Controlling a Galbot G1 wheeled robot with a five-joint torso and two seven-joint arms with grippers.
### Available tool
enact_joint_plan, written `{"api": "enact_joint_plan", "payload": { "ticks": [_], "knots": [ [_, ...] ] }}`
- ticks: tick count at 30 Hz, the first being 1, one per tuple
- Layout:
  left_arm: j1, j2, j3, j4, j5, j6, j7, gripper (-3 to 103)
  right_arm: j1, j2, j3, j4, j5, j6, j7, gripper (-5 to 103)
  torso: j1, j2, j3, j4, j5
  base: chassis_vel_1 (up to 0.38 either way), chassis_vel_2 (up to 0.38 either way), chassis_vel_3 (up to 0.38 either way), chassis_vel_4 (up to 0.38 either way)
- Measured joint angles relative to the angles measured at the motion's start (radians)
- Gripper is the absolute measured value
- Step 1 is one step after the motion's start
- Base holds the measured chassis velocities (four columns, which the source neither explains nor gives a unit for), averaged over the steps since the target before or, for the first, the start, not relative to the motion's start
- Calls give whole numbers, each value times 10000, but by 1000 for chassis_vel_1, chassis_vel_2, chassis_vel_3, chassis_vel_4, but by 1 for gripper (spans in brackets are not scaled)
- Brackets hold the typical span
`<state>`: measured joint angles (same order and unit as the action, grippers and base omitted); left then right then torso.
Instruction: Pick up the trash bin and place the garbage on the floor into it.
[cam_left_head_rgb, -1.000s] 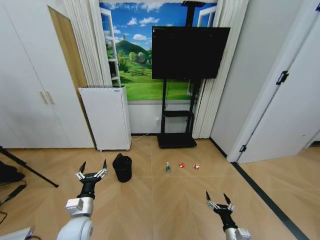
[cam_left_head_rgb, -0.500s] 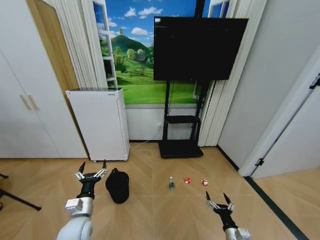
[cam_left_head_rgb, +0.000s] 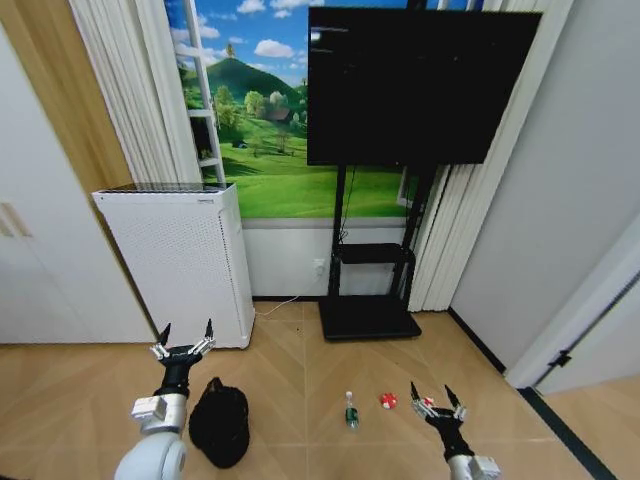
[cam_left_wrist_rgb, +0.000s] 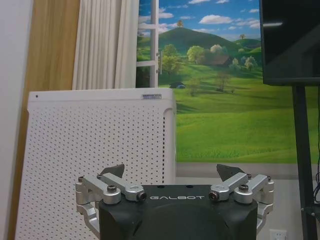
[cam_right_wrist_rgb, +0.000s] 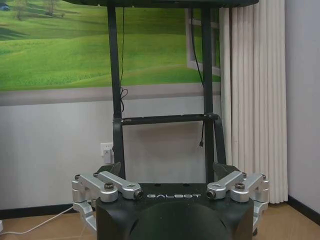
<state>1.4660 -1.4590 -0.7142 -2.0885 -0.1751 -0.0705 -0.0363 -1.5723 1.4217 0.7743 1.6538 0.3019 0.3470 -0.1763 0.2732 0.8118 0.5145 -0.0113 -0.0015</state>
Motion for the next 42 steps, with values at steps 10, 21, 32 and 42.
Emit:
{"api": "enact_joint_plan", "payload": {
  "ticks": [10,21,32,42],
  "knots": [
    [-10,18,37,56,-9,-43,15,100,94,14,-36,-158,-156,300,-196,100,-78,-172,-102,-9,-1,-203,220,165,-167],
    [-21,28,46,87,56,-44,14,100,96,0,-32,-282,-198,384,-199,100,-305,-699,-404,-10,5,23,-16,-17,39],
    [59,39,20,28,68,-33,12,100,54,4,-6,-272,-250,456,-193,100,-578,-1373,-796,-5,10,0,0,0,0],
    [236,-3,153,-117,145,-40,-41,100,1,33,-4,-221,-315,491,-198,100,-747,-1806,-1057,-5,12,0,0,0,0]
  ]
}}
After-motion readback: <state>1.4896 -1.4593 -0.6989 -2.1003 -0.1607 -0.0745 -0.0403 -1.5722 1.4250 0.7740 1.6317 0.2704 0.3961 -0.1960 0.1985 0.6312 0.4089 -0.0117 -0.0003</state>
